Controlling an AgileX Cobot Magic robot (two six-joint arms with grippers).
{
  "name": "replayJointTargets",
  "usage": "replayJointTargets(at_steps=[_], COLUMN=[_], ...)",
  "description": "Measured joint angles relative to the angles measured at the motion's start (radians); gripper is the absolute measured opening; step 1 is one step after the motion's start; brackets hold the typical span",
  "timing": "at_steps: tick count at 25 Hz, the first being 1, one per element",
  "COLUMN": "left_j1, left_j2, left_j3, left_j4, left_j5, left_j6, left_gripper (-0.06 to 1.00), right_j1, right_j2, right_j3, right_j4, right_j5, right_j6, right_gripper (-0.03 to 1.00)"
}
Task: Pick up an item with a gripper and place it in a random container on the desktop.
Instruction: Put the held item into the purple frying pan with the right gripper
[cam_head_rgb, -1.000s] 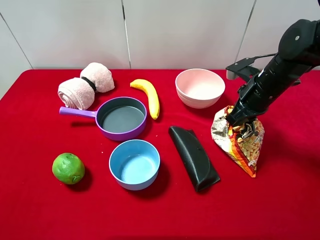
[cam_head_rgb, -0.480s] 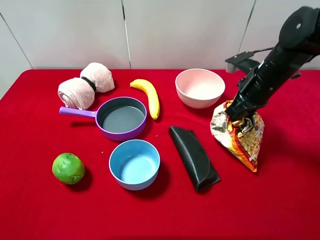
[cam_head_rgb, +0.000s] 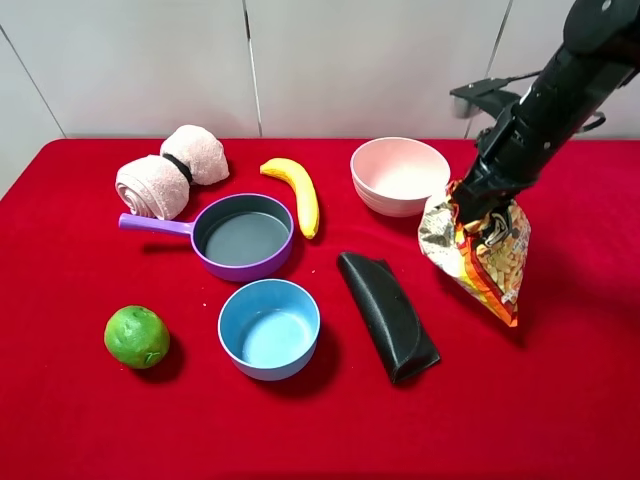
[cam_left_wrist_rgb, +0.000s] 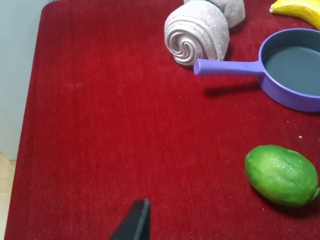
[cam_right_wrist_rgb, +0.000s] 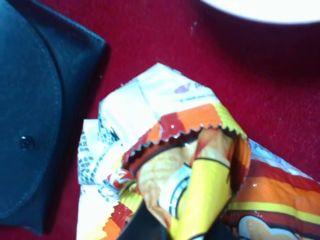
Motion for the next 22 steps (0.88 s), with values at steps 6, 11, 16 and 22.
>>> replayJointTargets(at_steps=[6, 11, 16, 22], left_j1=[0.0, 0.0, 0.0, 0.0], left_j2=[0.0, 0.0, 0.0, 0.0], left_j3=[0.0, 0.0, 0.0, 0.0], left_j4=[0.0, 0.0, 0.0, 0.0], left_j5=[0.0, 0.0, 0.0, 0.0], left_j6=[0.0, 0.0, 0.0, 0.0], left_gripper=[0.99, 0.99, 0.99, 0.99], right_j1=[0.022, 0.052, 0.093, 0.154], right_j2=[0.0, -0.005, -0.028, -0.029], right_j3=[-0.087, -0.153, -0.205, -0.275], right_j4=[0.0, 0.0, -0.001, -0.007], right_j5=[0.056, 0.085, 0.096, 0.101], right_j6=[0.016, 0.016, 0.016, 0.016], right_gripper=[-0.03, -0.03, -0.03, -0.03])
